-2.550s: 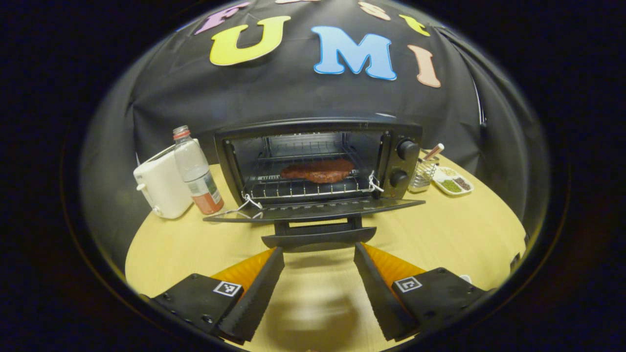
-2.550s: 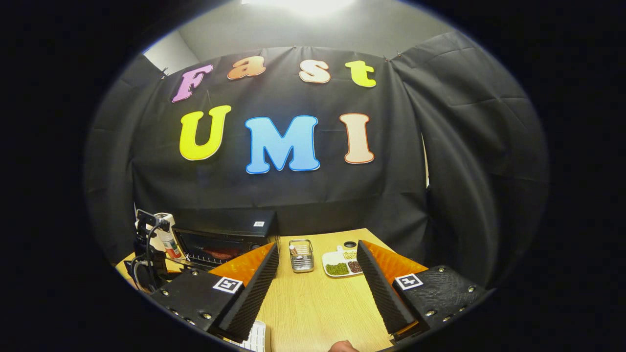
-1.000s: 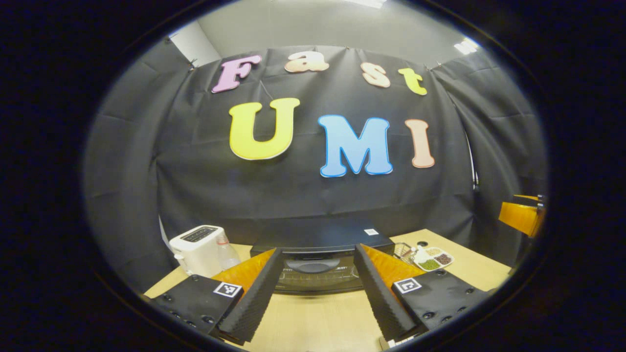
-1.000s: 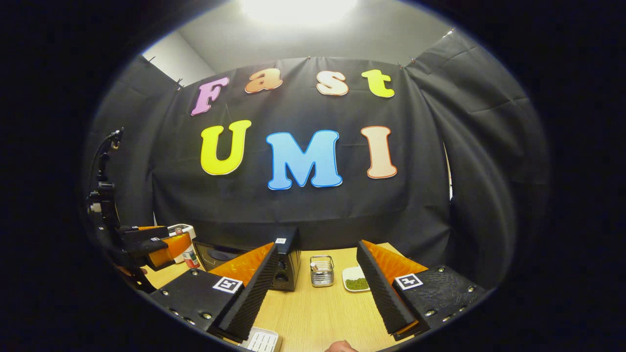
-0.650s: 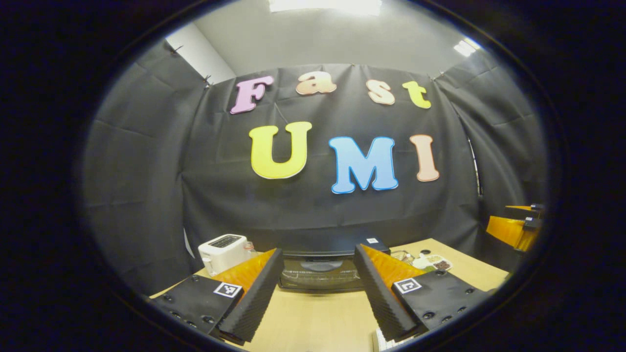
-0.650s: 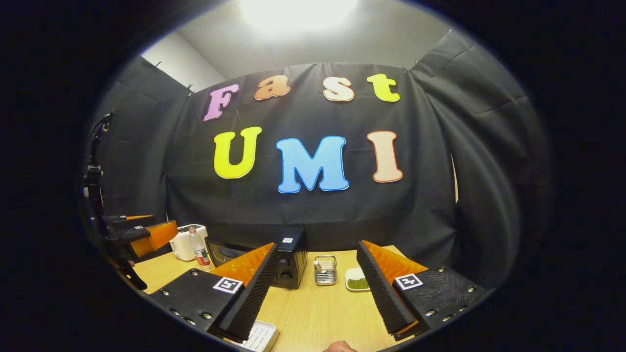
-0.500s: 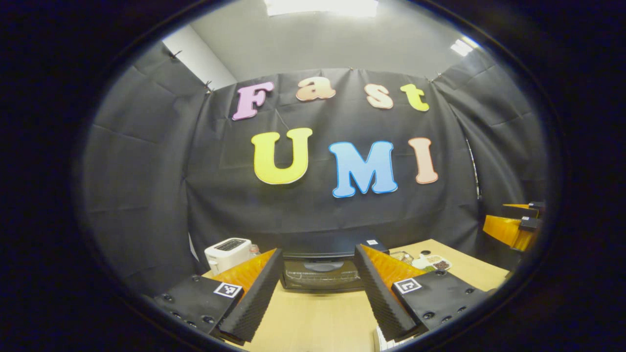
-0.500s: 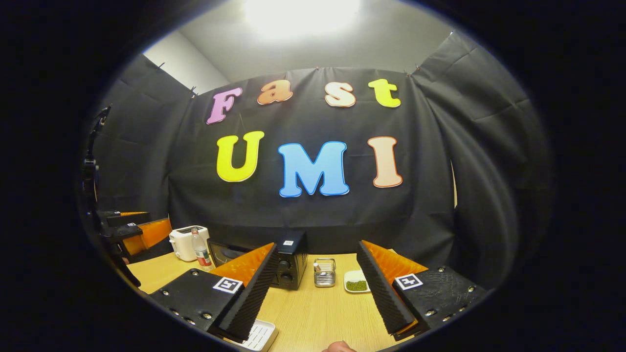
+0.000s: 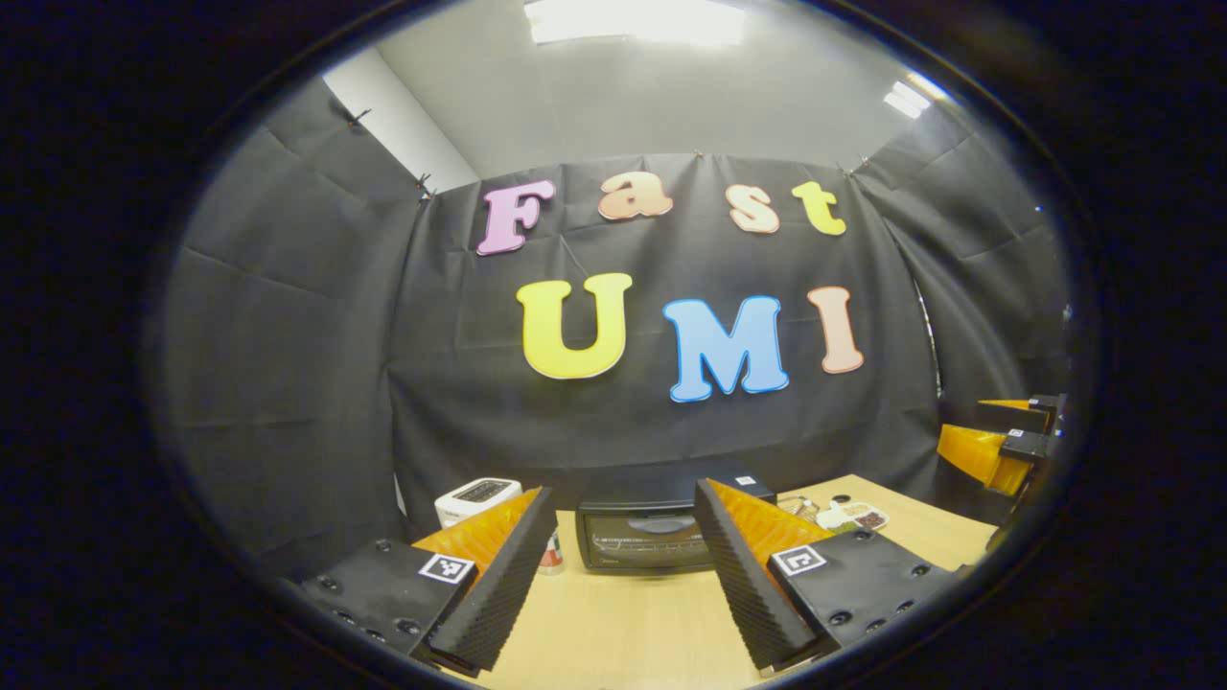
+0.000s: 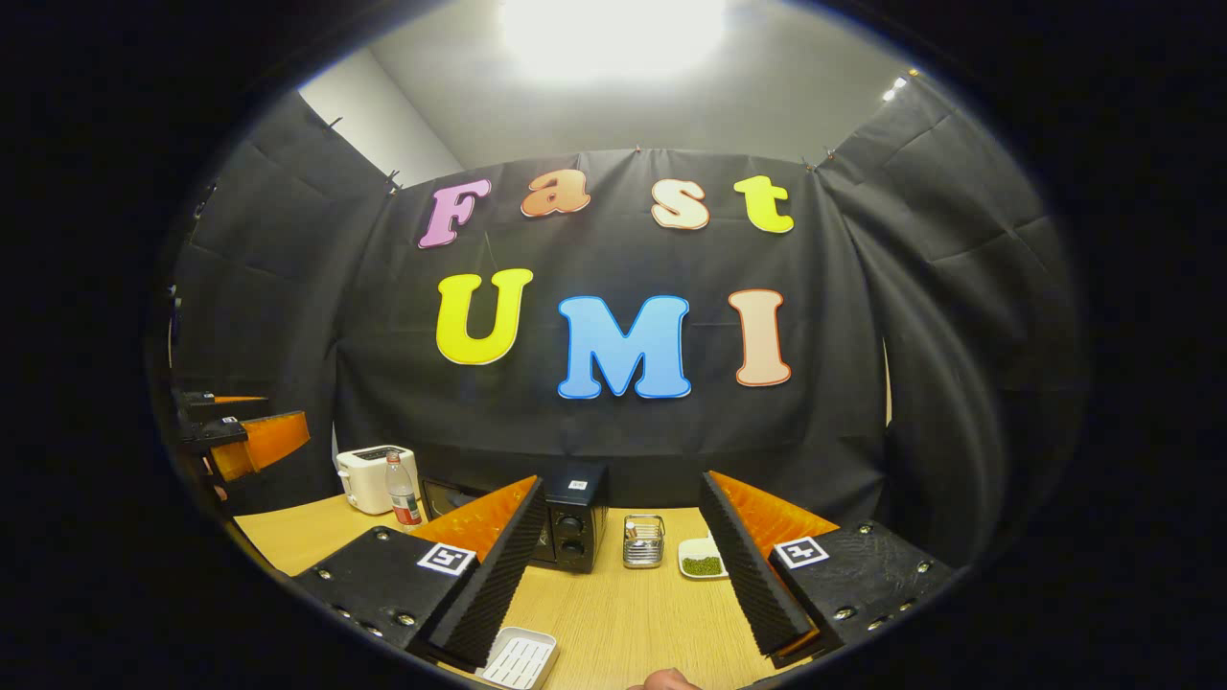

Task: Open the electric oven with the left hand, put the food in, and close the electric oven.

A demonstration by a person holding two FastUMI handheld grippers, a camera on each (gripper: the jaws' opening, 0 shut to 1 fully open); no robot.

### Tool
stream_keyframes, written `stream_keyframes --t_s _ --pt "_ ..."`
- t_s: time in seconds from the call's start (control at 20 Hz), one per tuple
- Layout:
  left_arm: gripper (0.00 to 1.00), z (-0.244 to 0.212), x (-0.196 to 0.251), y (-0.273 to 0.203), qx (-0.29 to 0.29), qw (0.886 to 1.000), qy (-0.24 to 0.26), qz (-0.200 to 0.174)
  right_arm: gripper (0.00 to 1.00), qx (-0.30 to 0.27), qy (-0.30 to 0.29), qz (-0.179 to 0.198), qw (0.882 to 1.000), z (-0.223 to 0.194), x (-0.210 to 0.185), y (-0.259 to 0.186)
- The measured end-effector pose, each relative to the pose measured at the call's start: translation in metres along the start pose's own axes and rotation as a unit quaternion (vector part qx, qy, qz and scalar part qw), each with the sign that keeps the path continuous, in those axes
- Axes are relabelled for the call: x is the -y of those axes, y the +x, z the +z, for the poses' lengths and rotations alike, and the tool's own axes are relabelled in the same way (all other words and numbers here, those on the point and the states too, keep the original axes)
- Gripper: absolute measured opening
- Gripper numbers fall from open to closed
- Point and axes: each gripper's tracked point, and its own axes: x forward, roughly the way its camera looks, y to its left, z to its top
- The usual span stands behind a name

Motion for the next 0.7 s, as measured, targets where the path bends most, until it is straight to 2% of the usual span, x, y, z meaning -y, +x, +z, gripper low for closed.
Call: stream_keyframes --t_s 0.15,0.6,0.7 --pt "1.0 0.001 -0.012 -0.005 0.004 1.0 0.003 0.007 0.97 -0.005 0.009 0.001 1.0 0.0 -0.009 -0.006" --pt "1.0 -0.006 -0.026 -0.008 -0.001 1.0 -0.008 0.011 0.98 0.003 0.013 -0.01 1.0 0.015 -0.022 -0.015" --pt "1.0 -0.007 -0.026 -0.007 -0.004 1.0 -0.009 0.01 0.97 0.008 0.017 -0.003 1.0 0.019 -0.028 -0.018"
